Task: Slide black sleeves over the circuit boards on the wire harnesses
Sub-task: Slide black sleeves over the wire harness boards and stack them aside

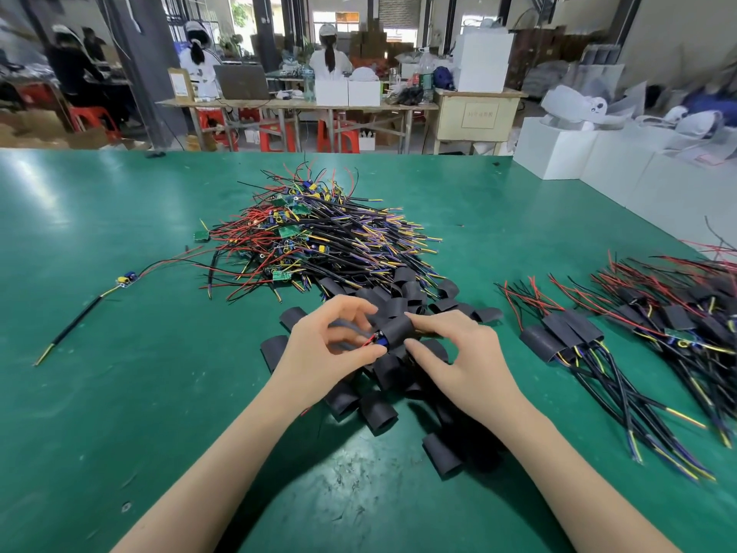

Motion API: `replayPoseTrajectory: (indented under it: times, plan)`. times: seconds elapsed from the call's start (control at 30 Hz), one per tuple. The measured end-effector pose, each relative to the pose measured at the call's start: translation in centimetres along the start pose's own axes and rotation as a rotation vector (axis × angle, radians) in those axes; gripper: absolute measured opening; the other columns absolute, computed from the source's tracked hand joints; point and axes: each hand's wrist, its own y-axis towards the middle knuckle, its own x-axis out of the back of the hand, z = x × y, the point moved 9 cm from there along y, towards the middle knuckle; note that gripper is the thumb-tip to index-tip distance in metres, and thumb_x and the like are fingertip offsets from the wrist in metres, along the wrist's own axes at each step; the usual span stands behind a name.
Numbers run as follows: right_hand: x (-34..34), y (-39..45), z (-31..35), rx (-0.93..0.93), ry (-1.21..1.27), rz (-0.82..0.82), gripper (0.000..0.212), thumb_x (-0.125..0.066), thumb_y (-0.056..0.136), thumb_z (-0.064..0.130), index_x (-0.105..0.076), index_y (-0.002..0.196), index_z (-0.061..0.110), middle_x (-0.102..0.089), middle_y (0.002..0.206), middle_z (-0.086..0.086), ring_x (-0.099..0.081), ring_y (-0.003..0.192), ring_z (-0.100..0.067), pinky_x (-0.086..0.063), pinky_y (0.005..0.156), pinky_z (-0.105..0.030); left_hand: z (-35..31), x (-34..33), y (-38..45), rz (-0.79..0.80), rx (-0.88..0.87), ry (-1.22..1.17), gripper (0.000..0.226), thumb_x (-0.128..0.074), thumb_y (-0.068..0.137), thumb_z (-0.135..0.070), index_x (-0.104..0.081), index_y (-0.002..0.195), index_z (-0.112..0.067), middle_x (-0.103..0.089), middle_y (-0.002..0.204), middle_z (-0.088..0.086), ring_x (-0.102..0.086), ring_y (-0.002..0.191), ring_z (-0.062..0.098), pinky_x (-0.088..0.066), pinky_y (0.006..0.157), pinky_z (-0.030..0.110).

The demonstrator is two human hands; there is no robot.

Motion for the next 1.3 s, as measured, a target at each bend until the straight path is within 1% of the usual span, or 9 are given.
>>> replayPoseTrajectory:
  times: [0.13,0.3,0.53,0.67,0.77,0.9,1.07,1.17,1.3]
  plan:
    - [0.7,0.1,-0.2,-0.013,0.088,-0.078,0.020,-0.072,0.084,0.013,-0.075,0.104,0.015,-0.072,0.091,0.004,-0.064,0.086,-0.009,-0.051,0.079,-0.037,-0.3,-0.6,-0.1,0.053,-0.004,-0.026,0.051,-0.083,0.074,-0.012,-0.067,0.117,-0.034,-0.067,0.108,-0.003,-0.069,0.077,0.014,-0.053,0.071,0.021]
    - [1.0,0.1,-0.1,0.028,0.051,-0.107,0.020,-0.069,0.085,0.009,-0.075,0.103,0.015,-0.072,0.082,0.001,-0.062,0.076,-0.012,-0.050,0.071,-0.034,-0.5,-0.8,-0.2,0.054,-0.012,-0.012,0.046,-0.082,0.076,-0.010,-0.069,0.116,-0.029,-0.069,0.111,-0.006,-0.071,0.079,0.017,-0.054,0.069,0.022]
    - [0.7,0.1,0.4,0.052,0.042,-0.089,0.021,-0.064,0.086,0.016,-0.075,0.104,0.015,-0.069,0.075,0.007,-0.055,0.069,-0.006,-0.044,0.067,-0.021,0.1,-1.2,-0.3,0.066,0.008,0.007,0.038,-0.081,0.077,-0.012,-0.073,0.108,-0.031,-0.073,0.097,-0.004,-0.071,0.081,0.015,-0.056,0.077,0.034]
    - [0.7,0.1,0.7,0.049,0.037,-0.092,0.022,-0.063,0.084,0.016,-0.076,0.101,0.014,-0.064,0.071,0.016,-0.051,0.067,-0.004,-0.039,0.066,-0.012,0.3,-1.3,-0.3,0.058,0.004,0.002,0.035,-0.081,0.077,-0.013,-0.074,0.105,-0.034,-0.073,0.085,-0.005,-0.069,0.075,0.010,-0.053,0.074,0.028]
    - [0.5,0.0,0.6,0.031,0.027,-0.070,0.018,-0.066,0.085,0.013,-0.077,0.100,0.014,-0.059,0.069,0.020,-0.050,0.066,-0.003,-0.039,0.065,-0.016,0.5,-1.4,-0.3,0.087,0.016,0.014,0.036,-0.081,0.077,-0.015,-0.073,0.105,-0.036,-0.075,0.083,-0.003,-0.069,0.074,0.011,-0.055,0.076,0.027]
    - [0.8,0.2,0.6,-0.009,0.146,-0.024,0.031,-0.074,0.082,0.014,-0.071,0.113,0.018,-0.067,0.076,0.010,-0.058,0.067,-0.002,-0.048,0.070,-0.017,-0.2,-1.2,0.0,0.116,-0.010,-0.003,0.037,-0.079,0.076,-0.017,-0.072,0.107,-0.034,-0.075,0.096,-0.004,-0.070,0.080,0.011,-0.055,0.081,0.027]
    - [0.8,0.6,1.5,0.093,0.081,0.078,0.028,-0.077,0.079,0.021,-0.071,0.107,0.017,-0.057,0.082,0.025,-0.053,0.073,0.009,-0.035,0.070,-0.006,-0.5,-0.4,0.2,0.103,-0.053,-0.043,0.039,-0.077,0.079,-0.002,-0.069,0.114,-0.019,-0.074,0.104,0.001,-0.071,0.089,0.014,-0.052,0.082,0.021]
    - [2.8,1.1,0.2,0.039,0.072,-0.015,0.021,-0.078,0.078,0.022,-0.069,0.096,0.016,-0.056,0.072,0.018,-0.051,0.062,0.002,-0.037,0.063,-0.010,-0.7,0.4,0.4,0.055,-0.093,-0.008,0.044,-0.073,0.081,0.002,-0.064,0.121,-0.013,-0.070,0.113,0.001,-0.067,0.103,0.013,-0.050,0.088,0.019]
    - [9.6,0.9,-5.2,-0.245,-0.137,-0.361,0.019,-0.077,0.078,0.022,-0.066,0.093,0.018,-0.066,0.073,-0.001,-0.062,0.067,-0.019,-0.045,0.067,-0.024,-0.8,2.6,0.8,-0.086,-0.099,0.008,0.034,-0.067,0.086,0.005,-0.067,0.114,-0.014,-0.070,0.111,-0.001,-0.065,0.098,0.008,-0.049,0.083,0.015]
